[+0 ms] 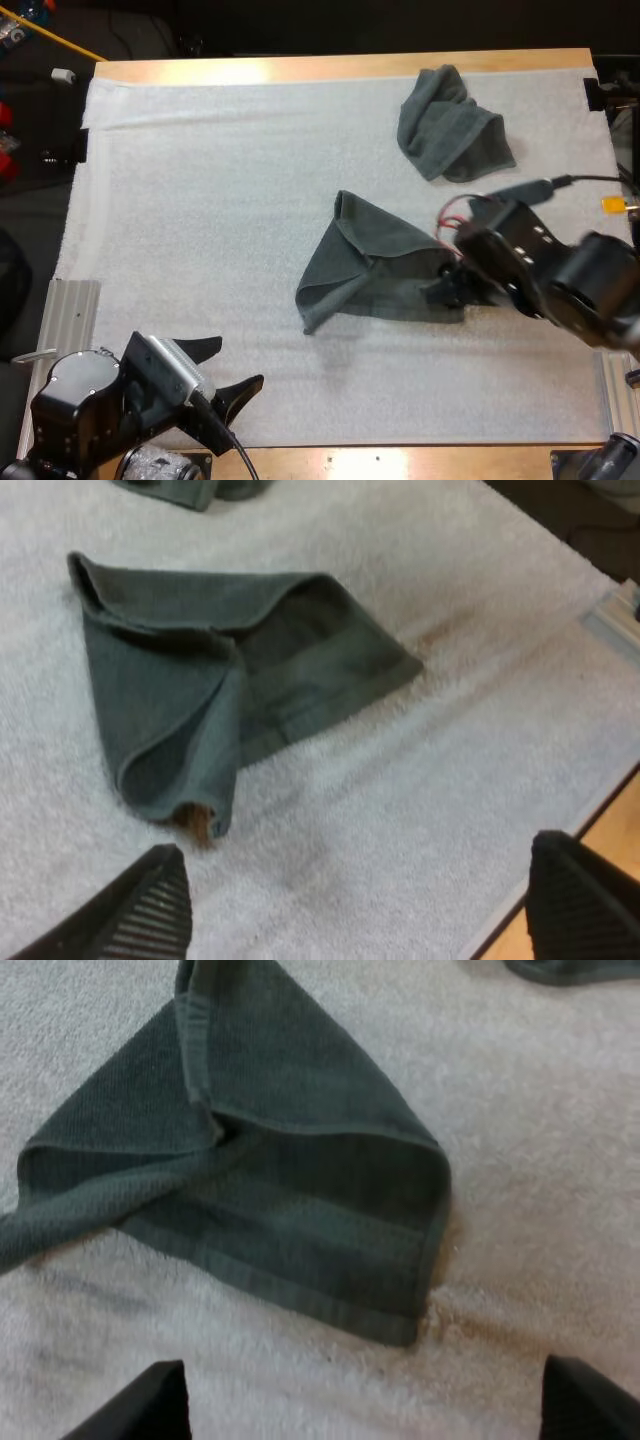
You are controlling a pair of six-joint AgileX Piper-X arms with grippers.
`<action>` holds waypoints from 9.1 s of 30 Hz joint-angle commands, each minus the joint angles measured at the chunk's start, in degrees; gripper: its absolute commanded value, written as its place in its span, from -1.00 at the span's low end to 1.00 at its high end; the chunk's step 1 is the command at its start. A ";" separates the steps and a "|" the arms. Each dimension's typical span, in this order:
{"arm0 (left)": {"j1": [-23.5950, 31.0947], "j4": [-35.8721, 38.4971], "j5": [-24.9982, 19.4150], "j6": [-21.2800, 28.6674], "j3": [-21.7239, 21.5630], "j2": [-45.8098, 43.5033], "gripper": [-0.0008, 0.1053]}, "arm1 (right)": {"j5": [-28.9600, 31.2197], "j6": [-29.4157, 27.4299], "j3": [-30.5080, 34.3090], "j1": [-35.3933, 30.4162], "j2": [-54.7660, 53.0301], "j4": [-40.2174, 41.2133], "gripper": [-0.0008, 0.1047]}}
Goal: Pick towel from pile, fold and stack
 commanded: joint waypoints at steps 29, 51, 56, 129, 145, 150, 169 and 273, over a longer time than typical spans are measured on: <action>-0.23 5.79 0.23 -0.47 -0.38 -0.20 0.28 | -3.85 15.05 38.46 0.03 -18.17 -18.97 0.29; -0.23 6.45 0.23 -0.47 -0.38 -0.21 0.28 | -26.88 20.21 48.15 -22.59 -7.22 -46.28 0.29; -0.23 6.45 0.23 -0.47 -0.38 -0.21 0.28 | -28.12 20.21 48.15 -22.59 0.67 -49.48 0.25; -0.23 -7.02 1.65 -0.48 12.10 12.22 0.28 | -19.83 19.75 48.15 -8.58 -3.98 -38.49 -0.99; -0.23 -23.39 4.27 -3.15 12.60 42.40 0.28 | -20.17 20.00 48.15 -8.58 -3.97 -38.49 -0.99; -0.23 -28.56 7.54 -3.55 12.60 50.85 0.28 | -20.16 19.99 48.15 -8.58 -3.97 -38.07 -0.99; -0.23 -35.31 16.33 -4.39 12.60 63.60 -0.03 | -20.16 20.32 48.15 -8.58 -3.97 -36.79 -0.99; 11.44 -27.40 8.74 -3.60 -1.51 56.29 -0.98 | -7.72 26.17 21.52 -9.45 8.06 -38.67 -0.99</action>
